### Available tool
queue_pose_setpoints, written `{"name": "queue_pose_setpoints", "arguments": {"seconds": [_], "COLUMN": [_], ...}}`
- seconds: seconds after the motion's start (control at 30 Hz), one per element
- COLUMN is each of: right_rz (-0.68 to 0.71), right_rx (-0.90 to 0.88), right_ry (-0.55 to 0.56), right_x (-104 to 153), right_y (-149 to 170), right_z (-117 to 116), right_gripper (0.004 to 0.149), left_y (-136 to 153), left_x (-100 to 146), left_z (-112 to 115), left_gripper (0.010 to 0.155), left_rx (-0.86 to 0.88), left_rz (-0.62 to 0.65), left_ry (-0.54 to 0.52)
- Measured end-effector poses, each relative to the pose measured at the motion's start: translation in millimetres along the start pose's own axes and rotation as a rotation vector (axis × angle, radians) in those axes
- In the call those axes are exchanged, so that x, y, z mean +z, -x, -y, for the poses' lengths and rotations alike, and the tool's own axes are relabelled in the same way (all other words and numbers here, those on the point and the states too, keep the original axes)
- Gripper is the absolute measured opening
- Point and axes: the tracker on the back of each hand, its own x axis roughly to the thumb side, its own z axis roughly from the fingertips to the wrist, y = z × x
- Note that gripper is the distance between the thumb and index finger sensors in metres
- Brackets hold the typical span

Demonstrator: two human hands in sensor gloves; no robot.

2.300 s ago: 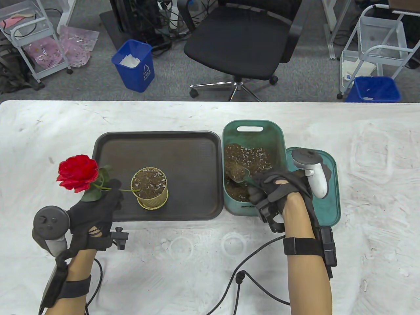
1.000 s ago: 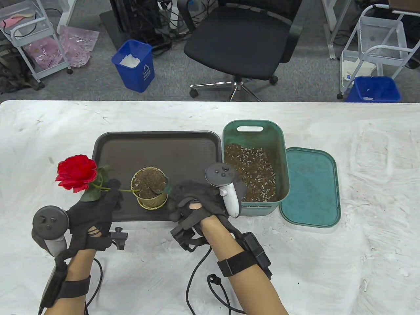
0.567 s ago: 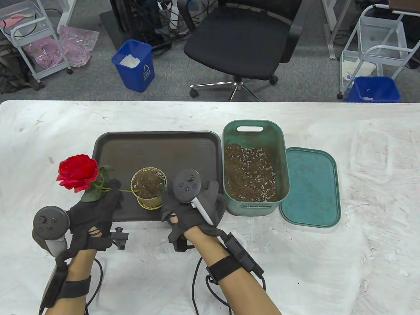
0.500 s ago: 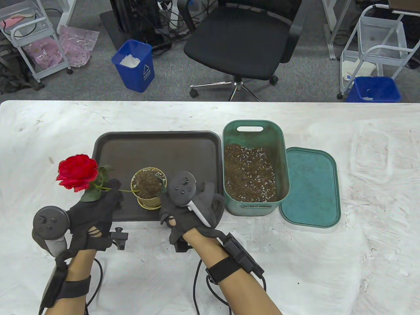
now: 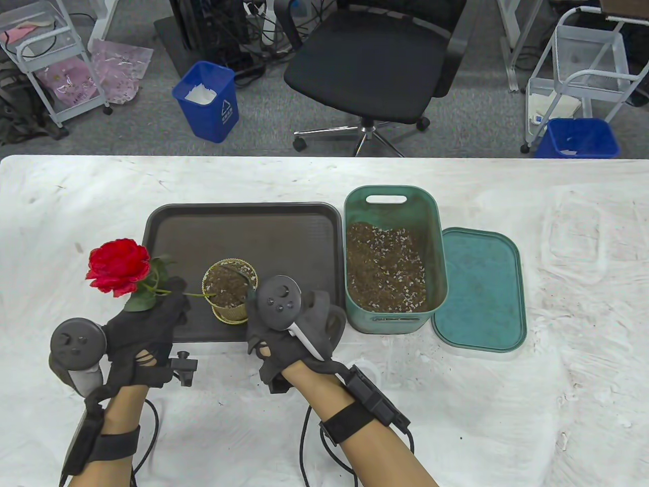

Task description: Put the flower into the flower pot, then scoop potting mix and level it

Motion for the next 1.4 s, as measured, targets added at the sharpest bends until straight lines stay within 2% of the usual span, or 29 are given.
{"name": "queue_pose_setpoints", "arguments": {"seconds": [0.43,1.13,1.27,1.4], "right_rz": [0.038,0.197,0.210,0.188], "right_rx": [0.077,0.309,0.349,0.317], "right_ry": [0.055,0.187,0.208,0.218], "right_x": [-3.3,5.9,6.0,6.3], "right_y": [-3.3,-10.3,-10.0,-5.2], "right_z": [-1.0,-12.9,-10.8,1.5], "right_gripper": [0.048,0.052,0.053,0.053], "left_y": [-0.2,-0.4,-0.3,-0.3], "left_x": [-0.1,-0.2,-0.2,-0.2], "left_z": [0.2,0.0,0.0,0.0], "left_gripper": [0.043,0.044,0.043,0.043], "left_rx": [-0.001,0.002,0.002,0.002], "left_rz": [0.003,0.000,0.001,0.001], "left_ry": [0.003,0.003,0.003,0.003]}}
